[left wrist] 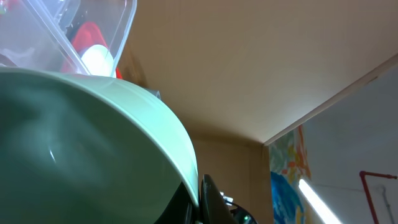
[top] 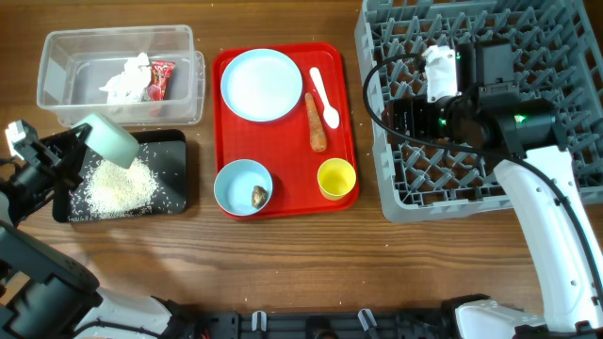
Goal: Sort waste into correct bins and load items into the dishwasher rack
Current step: 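Tip the rice from the green bowl onto the black tray, then return the green bowl to the red tray with the left gripper, then grasp the blue bowl with the brown scrap using the left gripper, then tip the brown scrap from the blue bowl onto the black tray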
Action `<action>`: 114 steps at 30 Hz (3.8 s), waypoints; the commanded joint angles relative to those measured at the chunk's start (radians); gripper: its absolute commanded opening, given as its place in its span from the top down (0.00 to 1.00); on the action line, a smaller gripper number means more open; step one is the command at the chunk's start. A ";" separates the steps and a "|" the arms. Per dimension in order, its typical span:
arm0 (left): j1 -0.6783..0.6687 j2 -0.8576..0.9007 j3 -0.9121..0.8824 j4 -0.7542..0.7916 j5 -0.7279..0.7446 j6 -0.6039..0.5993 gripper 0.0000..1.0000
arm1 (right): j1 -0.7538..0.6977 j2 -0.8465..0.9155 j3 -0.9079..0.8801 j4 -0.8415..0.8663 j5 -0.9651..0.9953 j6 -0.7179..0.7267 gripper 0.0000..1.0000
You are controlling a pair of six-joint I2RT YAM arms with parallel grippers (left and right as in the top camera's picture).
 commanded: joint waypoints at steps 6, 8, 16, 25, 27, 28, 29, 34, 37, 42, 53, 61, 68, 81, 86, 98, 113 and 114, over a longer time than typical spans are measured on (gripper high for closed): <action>-0.123 -0.085 -0.002 0.054 0.011 -0.010 0.96 | 0.002 0.009 0.011 -0.003 -0.014 0.013 0.00; -0.201 -0.110 0.014 0.088 -0.092 -0.055 0.96 | 0.002 0.009 0.011 -0.003 -0.014 0.014 0.00; -0.800 -0.148 0.256 0.335 -0.751 -0.355 0.96 | 0.002 0.009 0.011 0.000 -0.014 0.014 0.00; -1.399 -0.061 0.273 0.220 -1.573 -0.184 0.96 | 0.002 0.009 0.011 0.005 -0.014 0.014 0.00; -1.448 0.002 0.272 0.196 -1.633 -0.179 0.96 | 0.002 0.009 0.011 0.003 -0.014 0.014 0.00; -1.461 0.039 0.272 0.193 -1.641 -0.161 0.96 | 0.002 0.009 0.011 0.002 -0.014 0.014 0.00; -1.466 0.061 0.272 0.193 -1.644 -0.152 0.96 | 0.002 0.009 0.011 0.002 -0.014 0.014 0.00; -1.469 0.161 0.272 0.177 -1.647 -0.134 0.94 | 0.002 0.009 0.011 0.002 -0.014 0.014 0.00; -1.469 0.163 0.272 0.171 -1.647 -0.134 0.56 | 0.002 0.009 0.011 0.002 -0.014 0.014 0.00; -1.432 0.108 0.341 0.008 -1.645 -0.251 0.43 | 0.002 0.009 0.011 0.002 -0.013 0.013 0.00; -1.468 0.013 0.130 -0.111 -1.597 -0.323 0.43 | 0.002 0.009 0.011 0.002 -0.013 0.012 0.01; -1.468 0.013 -0.054 0.149 -1.606 -0.315 0.68 | 0.002 0.009 0.011 0.002 -0.013 0.012 0.00; -1.468 0.006 -0.087 0.160 -1.616 -0.320 0.96 | 0.002 0.009 0.011 0.001 -0.013 0.012 0.00; -0.984 -0.398 0.089 -0.018 -1.197 -0.315 0.96 | 0.002 0.009 0.011 0.002 -0.013 0.012 0.00; -0.584 -0.364 0.089 -0.025 -0.906 -0.148 0.96 | 0.002 0.009 0.011 0.002 -0.013 0.013 0.00; -0.109 0.131 0.088 -0.089 -0.142 0.187 0.96 | 0.002 0.009 0.011 0.001 -0.014 0.012 0.00; -0.061 0.152 0.088 -0.087 -0.244 0.322 0.96 | 0.002 0.009 0.011 -0.006 -0.013 0.013 0.00; -0.059 0.152 0.088 -0.087 -0.254 0.373 0.96 | 0.002 0.009 0.011 -0.006 -0.013 0.012 0.00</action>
